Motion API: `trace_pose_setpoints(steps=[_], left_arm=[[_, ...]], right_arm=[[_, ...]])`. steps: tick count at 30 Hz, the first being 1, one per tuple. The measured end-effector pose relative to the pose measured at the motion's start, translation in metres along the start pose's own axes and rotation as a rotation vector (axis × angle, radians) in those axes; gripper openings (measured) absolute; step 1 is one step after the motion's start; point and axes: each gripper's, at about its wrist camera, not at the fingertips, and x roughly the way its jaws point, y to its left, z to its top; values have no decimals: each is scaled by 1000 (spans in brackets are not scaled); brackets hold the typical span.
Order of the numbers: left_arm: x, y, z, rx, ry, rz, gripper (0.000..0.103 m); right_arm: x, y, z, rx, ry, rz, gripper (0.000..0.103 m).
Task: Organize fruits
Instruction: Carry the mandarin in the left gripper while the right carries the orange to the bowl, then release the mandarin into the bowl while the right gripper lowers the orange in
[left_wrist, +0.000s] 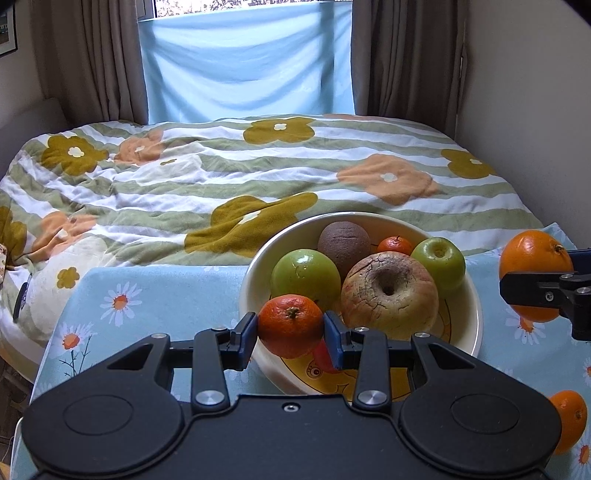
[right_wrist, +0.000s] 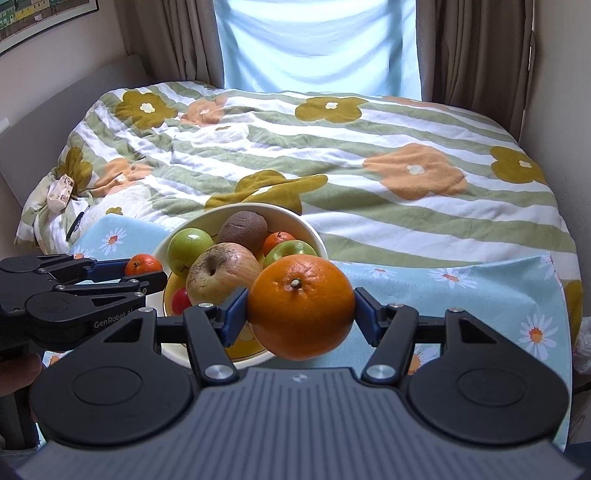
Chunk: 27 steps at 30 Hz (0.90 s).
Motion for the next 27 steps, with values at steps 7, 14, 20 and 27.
trace_pose_setpoints(steps=[7, 14, 20, 27], left_arm=[[-23, 8, 3, -16, -84, 22, 95], [-50, 20, 3, -34, -102, 21, 95], [-64, 27, -2, -31, -104, 30, 95], [-66, 34, -11, -50, -102, 33, 95]], right_arm=[[0, 1, 3, -12, -1, -10, 76], [0, 9, 3, -20, -4, -11, 76], [8, 18, 1, -31, 0, -1, 76], [23, 21, -2, 0, 18, 18, 76]])
